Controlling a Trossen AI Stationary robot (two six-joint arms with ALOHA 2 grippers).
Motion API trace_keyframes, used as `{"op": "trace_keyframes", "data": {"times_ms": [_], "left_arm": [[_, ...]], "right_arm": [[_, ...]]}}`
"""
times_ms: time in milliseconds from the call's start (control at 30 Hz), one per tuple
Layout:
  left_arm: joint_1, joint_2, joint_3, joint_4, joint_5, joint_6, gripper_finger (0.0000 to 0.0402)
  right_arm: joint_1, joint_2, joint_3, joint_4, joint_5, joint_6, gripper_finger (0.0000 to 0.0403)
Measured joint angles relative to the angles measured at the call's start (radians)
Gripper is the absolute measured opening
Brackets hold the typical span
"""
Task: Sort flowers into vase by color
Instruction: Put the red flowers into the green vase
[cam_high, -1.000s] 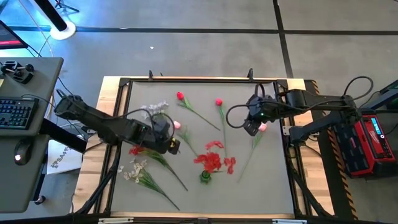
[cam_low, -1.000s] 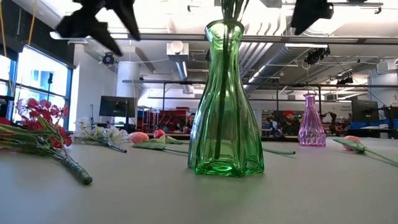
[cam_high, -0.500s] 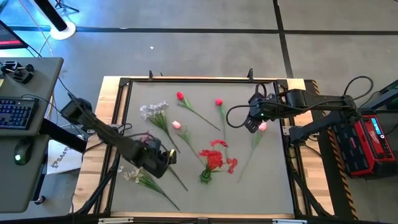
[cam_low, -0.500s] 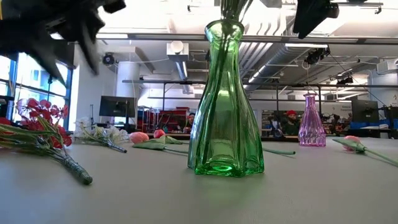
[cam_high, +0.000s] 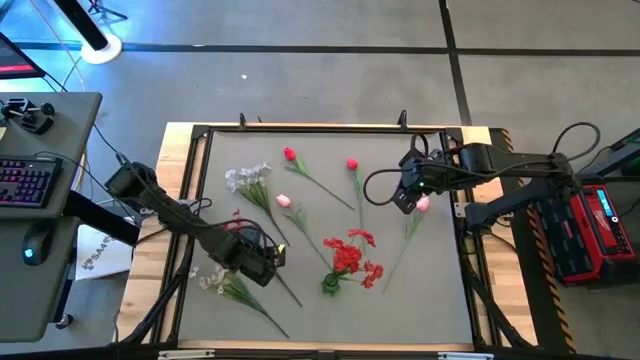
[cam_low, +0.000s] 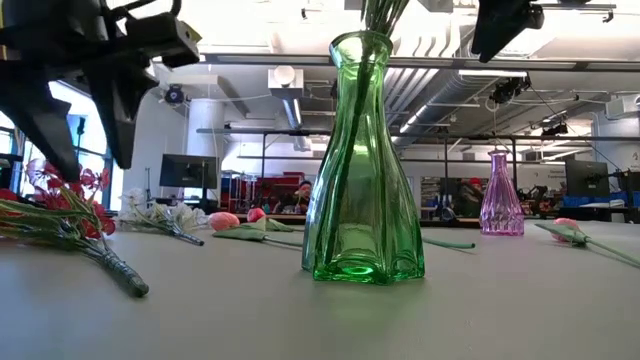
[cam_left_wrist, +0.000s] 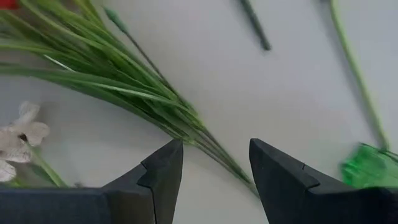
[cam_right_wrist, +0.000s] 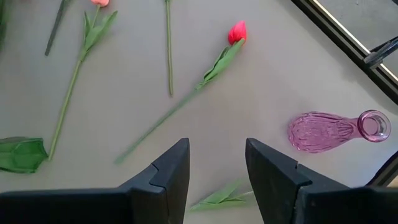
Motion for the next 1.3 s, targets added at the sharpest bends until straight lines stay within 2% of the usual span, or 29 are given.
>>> {"op": "trace_keyframes", "data": {"times_ms": [467, 733, 900, 1033, 1300], "left_arm": [[0.044, 0.133, -0.002, -0.023, 0.147, -0.016, 0.0172], [0.085, 0.163, -0.001, 0.024, 0.145, -0.016, 0.0172], [0.112, 0.163, -0.001, 0.027, 0.122, 0.053, 0.0166], [0.134, 0.163, -0.001, 0.025, 0.099, 0.088, 0.0131], [0.148, 0.162, -0.001, 0.038, 0.066, 0.124, 0.0011]], "right_arm": [[0.0, 0.0, 0.0, -0.022, -0.002, -0.029, 0.0145], [0.0, 0.0, 0.0, -0.022, -0.003, -0.07, 0.0145], [0.0, 0.0, 0.0, -0.022, -0.006, -0.074, 0.0145], [0.0, 0.0, 0.0, -0.022, -0.006, -0.078, 0.0145], [0.001, 0.0, 0.0, -0.025, -0.006, -0.067, 0.0145]]}}
